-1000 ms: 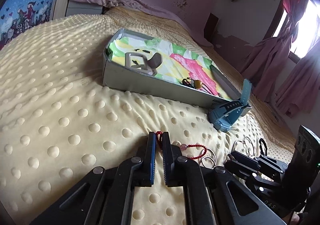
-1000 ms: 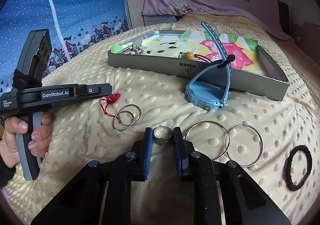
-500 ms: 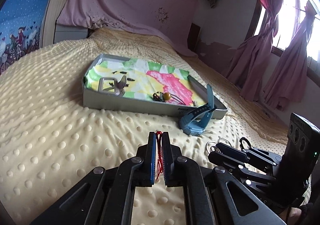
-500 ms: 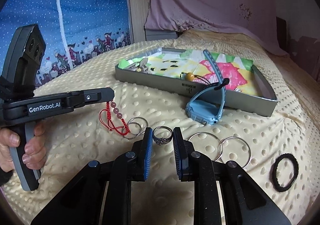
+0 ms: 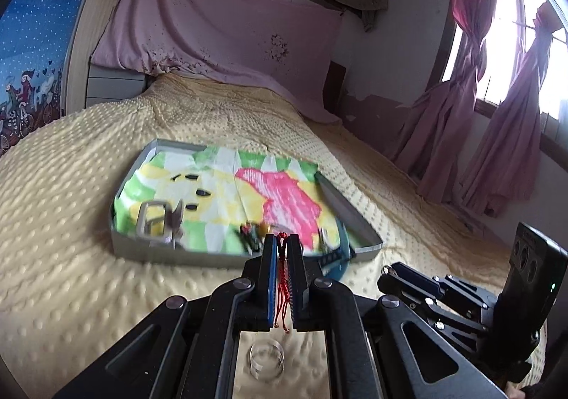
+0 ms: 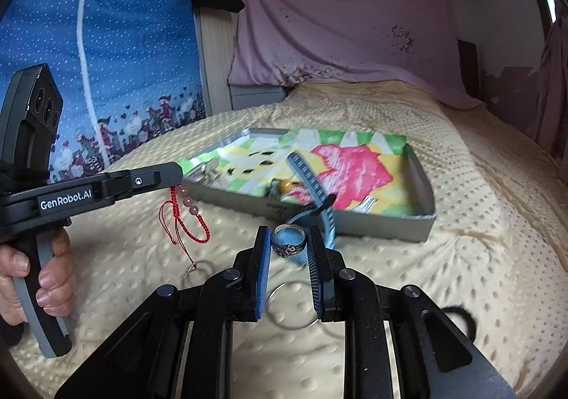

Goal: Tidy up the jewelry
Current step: 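Carry the cord and ring into the tray and open both tools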

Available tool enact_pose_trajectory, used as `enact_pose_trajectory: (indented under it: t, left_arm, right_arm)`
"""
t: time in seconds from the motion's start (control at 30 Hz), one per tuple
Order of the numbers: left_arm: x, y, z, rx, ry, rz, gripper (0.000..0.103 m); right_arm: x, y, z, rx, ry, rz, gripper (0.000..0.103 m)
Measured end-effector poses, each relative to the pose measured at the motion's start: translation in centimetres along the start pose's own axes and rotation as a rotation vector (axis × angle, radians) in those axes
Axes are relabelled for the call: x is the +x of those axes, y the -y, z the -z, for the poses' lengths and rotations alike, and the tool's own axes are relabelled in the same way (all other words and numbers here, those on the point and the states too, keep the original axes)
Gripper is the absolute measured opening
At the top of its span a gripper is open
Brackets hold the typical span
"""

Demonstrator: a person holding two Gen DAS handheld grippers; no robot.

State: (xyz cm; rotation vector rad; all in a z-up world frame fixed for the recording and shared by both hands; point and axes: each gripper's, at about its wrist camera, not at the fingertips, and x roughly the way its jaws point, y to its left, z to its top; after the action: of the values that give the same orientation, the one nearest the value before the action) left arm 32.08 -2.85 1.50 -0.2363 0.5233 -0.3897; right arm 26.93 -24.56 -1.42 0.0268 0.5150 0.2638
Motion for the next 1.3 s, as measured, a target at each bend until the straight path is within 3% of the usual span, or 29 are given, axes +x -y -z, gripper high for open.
enact_pose_trajectory:
  t: [0.17,0.37,0.63,1.03,1.2,1.3]
  left_arm:
    - [3.1,-0.1,-2.3,-0.013,0.018,-0.094,0.006]
    - [6.4,-0.9,-3.2,-0.020,-0.010,-0.135,0.006]
    - [8.7,-2.0,-2.4,-0.063,-0.105,-0.164,0.006]
    - [10.3,-2.4,-1.8,-0.086,-0.162,-0.196,0.007]
    - [9.8,-2.3,-1.3,-0.072,-0.129,-0.215,0.014]
    - [9.5,-2.4,-1.1,-0.077,-0.111,-0.217,0.027]
  right_arm:
    - [1.8,2.5,-2.5,0.012,0.009,0.055,0.018]
    - [6.1,5.0,-4.6,0.053,-0.043,0.079,0.018]
    - [11.2,5.5,-4.2,0.062,-0.189,0.096,0.018]
    - [12.5,6.2,-3.5,0.119,-0.229,0.065,0.019]
    - [12.0,6.4,-3.1,0.117,-0.203,0.069,0.020]
    - [11.4,6.6,-2.9,0.120,-0.180,0.072,0.025]
